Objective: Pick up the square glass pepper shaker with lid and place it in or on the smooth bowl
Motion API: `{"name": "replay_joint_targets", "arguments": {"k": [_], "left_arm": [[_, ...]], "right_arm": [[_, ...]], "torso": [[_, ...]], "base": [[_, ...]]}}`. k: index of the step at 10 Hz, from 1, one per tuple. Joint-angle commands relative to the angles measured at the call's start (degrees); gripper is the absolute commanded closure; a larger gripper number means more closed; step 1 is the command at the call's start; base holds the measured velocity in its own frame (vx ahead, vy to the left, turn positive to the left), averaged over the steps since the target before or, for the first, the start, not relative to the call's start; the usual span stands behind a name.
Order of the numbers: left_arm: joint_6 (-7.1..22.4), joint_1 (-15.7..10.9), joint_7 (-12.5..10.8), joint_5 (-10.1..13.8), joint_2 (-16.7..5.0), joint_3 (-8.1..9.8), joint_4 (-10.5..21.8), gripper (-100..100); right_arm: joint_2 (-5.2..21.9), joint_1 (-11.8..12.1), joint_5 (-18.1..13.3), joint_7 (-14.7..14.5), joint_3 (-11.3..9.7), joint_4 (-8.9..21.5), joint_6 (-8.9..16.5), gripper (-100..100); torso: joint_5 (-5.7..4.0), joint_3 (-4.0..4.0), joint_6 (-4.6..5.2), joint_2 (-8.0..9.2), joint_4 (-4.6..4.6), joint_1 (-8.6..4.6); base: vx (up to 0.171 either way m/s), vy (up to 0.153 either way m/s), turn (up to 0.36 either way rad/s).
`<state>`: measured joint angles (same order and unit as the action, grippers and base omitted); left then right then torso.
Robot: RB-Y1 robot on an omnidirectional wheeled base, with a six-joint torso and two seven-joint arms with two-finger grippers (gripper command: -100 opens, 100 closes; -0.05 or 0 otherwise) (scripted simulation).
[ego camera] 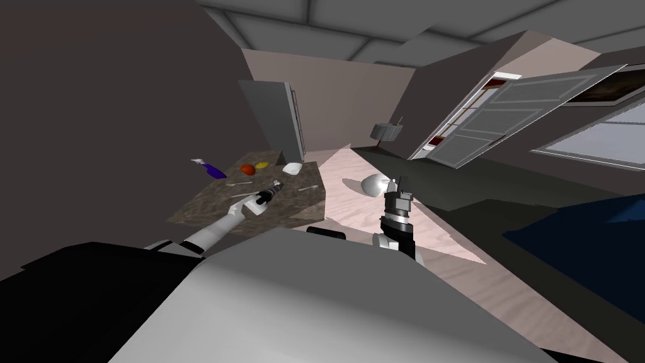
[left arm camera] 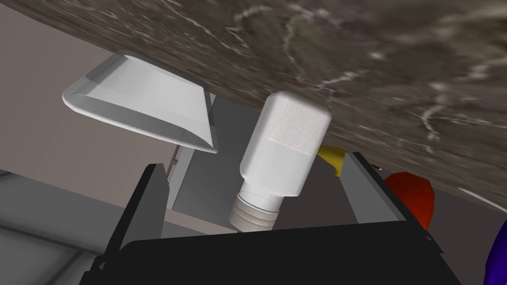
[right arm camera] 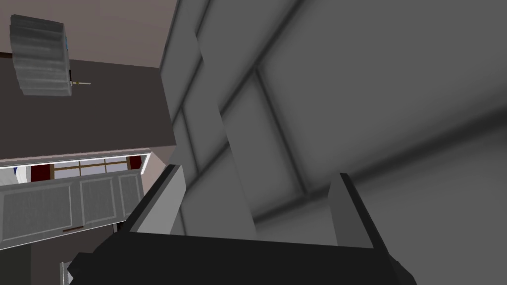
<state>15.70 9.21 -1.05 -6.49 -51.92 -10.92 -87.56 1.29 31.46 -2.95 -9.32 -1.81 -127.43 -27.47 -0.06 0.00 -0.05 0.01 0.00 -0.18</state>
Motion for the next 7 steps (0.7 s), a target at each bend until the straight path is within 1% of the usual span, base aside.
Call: {"name": "replay_joint_targets", "arguments": {"k": [1,3,4,5,6,7], "left_arm": [[1.55,-0.84,-0.05,-0.33,-1.75,-0.54,1.89,-100],[3.08,-1.46,-0.11,-0.57,-3.56,-0.99,3.34,-100],[4.10,-1.88,-0.15,-0.73,-4.80,-1.30,4.29,-100],[3.45,-1.96,-0.09,-0.42,-4.22,-1.34,3.83,-100],[3.76,-2.04,-0.11,-0.38,-4.39,-1.40,3.89,0],[1.68,-1.97,0.79,0.50,-4.51,-1.11,5.68,-100]], "right_arm": [[0.00,0.00,0.00,0.00,0.00,0.00,0.00,0],[0.00,0.00,0.00,0.00,0.00,0.00,0.00,0],[0.00,0.00,0.00,0.00,0.00,0.00,0.00,0],[0.00,0.00,0.00,0.00,0.00,0.00,0.00,0],[0.00,0.00,0.00,0.00,0.01,0.00,0.00,0],[0.00,0.00,0.00,0.00,0.01,0.00,0.00,0]], "torso": [[0.00,0.00,0.00,0.00,0.00,0.00],[0.01,0.00,-0.01,0.01,0.00,0.04],[0.02,0.01,-0.01,0.02,0.00,0.07],[0.01,0.01,-0.01,0.02,0.01,0.07],[0.03,0.03,-0.03,0.06,0.01,0.12],[0.04,0.05,-0.03,0.09,0.02,0.15]], "base": [[0.021,-0.040,-0.081],[0.018,-0.032,-0.096],[0.016,-0.029,-0.091],[0.008,-0.012,-0.017],[0.000,0.000,0.000],[0.036,-0.019,0.021]]}}
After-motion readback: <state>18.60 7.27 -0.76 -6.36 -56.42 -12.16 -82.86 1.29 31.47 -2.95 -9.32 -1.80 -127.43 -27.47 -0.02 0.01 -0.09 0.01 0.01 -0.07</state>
